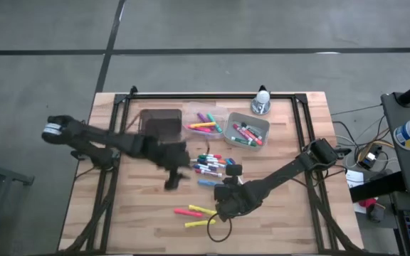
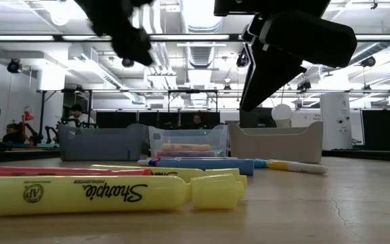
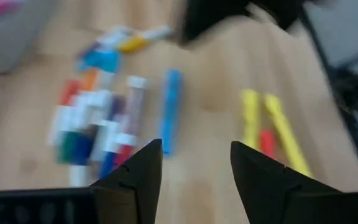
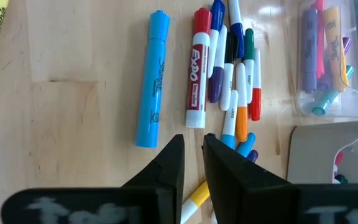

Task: Pick & Place Markers
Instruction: Put the orange highlighter into the transparent bin

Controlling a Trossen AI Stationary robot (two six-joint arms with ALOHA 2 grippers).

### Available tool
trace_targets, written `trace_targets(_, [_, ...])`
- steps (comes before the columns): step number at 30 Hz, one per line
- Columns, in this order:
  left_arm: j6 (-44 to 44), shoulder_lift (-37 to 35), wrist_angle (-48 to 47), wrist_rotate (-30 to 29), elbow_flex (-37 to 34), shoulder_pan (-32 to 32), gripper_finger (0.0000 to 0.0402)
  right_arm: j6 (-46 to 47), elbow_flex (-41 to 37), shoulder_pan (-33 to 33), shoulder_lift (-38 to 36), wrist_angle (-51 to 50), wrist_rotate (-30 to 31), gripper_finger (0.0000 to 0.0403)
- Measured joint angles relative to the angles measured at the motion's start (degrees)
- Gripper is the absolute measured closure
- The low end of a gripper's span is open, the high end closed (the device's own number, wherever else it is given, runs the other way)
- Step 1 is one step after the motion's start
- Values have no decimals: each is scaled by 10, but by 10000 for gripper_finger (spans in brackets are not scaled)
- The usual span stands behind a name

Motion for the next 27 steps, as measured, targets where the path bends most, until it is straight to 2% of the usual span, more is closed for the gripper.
trace_targets(4, [-41, 8, 2, -101, -26, -118, 219, 0, 0, 0, 0, 0, 0, 351])
trace_targets(6, [-74, 10, 10, -166, -43, -165, 219, -1, 0, 0, 0, 0, 0, 351])
trace_targets(8, [-108, 10, 14, -202, -54, -204, 219, -1, 0, 0, 0, 0, 0, 351])
trace_targets(14, [-158, 12, 84, -225, -95, -262, 219, -2, 0, 0, 0, 0, 0, 351])
trace_targets(27, [-167, 101, 214, -215, -151, -270, 219, -2, 0, 0, 0, 0, -1, 351])
